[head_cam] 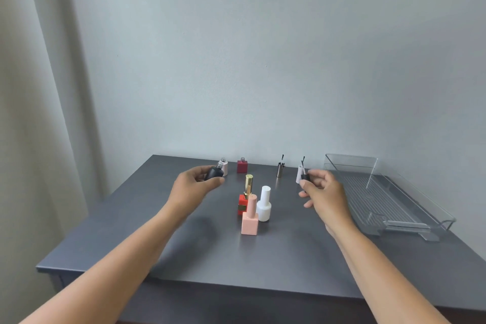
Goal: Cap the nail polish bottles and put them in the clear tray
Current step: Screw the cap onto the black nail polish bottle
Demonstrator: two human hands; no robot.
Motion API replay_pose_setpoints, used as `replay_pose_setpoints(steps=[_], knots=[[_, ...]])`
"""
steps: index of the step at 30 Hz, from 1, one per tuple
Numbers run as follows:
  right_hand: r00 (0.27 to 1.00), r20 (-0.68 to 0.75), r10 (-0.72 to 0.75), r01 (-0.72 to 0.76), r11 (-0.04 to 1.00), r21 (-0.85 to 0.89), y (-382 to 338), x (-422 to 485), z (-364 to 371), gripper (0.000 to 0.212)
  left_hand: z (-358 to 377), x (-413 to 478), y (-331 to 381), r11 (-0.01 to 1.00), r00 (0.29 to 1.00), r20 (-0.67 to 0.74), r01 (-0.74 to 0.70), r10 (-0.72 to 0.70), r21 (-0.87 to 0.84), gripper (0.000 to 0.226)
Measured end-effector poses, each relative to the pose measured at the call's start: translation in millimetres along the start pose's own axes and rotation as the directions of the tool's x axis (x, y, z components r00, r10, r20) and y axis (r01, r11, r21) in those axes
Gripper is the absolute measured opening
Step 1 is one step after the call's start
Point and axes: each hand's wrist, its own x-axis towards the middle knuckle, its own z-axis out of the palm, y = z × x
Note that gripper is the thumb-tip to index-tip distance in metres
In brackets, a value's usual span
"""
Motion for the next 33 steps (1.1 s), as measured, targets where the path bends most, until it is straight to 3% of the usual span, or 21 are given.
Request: replay_pose_setpoints(steps=[9, 18, 33], knots=[[0.983, 0.122, -0.134, 0.107, 0.972, 0.208, -65, -27, 7, 0.016, 10, -37, 40, 0.993, 0.988, 0.116, -0.092, 0.099, -0.07, 0.038], [0.958, 0.235, -0.163, 0.154, 0.986, 0.056, -74, -45, 16, 0.02, 16, -42, 41, 0.993, 0.986, 0.121, -0.111, 0.114, -0.031, 0.036], [0.946, 0.271, -0.18, 0.193, 0.981, -0.022, -77, -47, 21, 0.021, 19, -45, 48, 0.994, 0.981, 0.159, -0.11, 0.107, 0.01, 0.031]])
